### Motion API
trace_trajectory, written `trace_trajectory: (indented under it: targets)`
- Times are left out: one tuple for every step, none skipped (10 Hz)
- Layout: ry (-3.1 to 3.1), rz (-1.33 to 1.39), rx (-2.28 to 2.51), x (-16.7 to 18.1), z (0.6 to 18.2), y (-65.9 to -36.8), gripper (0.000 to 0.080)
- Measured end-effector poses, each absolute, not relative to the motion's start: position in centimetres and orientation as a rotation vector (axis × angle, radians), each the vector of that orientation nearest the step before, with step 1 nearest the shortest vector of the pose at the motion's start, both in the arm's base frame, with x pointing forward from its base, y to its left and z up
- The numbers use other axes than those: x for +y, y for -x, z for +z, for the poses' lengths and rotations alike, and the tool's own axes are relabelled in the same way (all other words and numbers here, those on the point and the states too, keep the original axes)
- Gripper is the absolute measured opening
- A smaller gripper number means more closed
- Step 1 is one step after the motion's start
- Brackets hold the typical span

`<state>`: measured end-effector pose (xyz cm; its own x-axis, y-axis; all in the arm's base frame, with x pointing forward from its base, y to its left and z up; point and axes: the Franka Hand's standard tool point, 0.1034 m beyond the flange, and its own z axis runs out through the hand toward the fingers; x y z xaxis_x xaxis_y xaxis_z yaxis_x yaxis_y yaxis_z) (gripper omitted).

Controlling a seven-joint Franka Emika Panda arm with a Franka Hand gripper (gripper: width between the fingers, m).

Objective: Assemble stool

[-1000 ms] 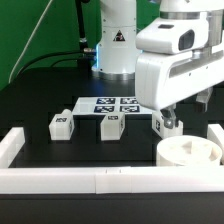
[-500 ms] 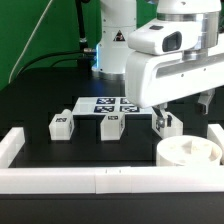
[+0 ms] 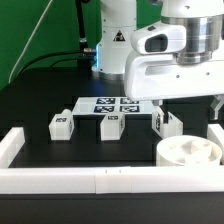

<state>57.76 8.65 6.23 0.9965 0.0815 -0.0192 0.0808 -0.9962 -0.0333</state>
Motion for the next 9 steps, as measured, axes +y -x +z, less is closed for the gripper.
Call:
trace_trajectory:
  targets:
    - [3.108,0.071,-0.132,8.6,6.1,-57.5,0.0649]
    - [3.107,0.099,-0.159,8.4,5.7,-57.1,0.0649]
    - [3.109,0.221,-0.166,8.1,5.4,-55.9,0.0649]
    - [3.106,0.377,-0.177,8.0,5.4,-55.0,0.0649]
    - [3.107,0.462,-0.205,8.2,5.0,-54.7,0.0649]
    - [3.101,0.509,-0.199,8.2,4.9,-54.5,0.0649]
    - [3.089,0.605,-0.2,8.1,4.9,-54.0,0.0649]
    - [3.066,0.74,-0.199,8.0,4.9,-53.6,0.0649]
    - [3.043,0.845,-0.197,8.0,4.7,-53.6,0.0649]
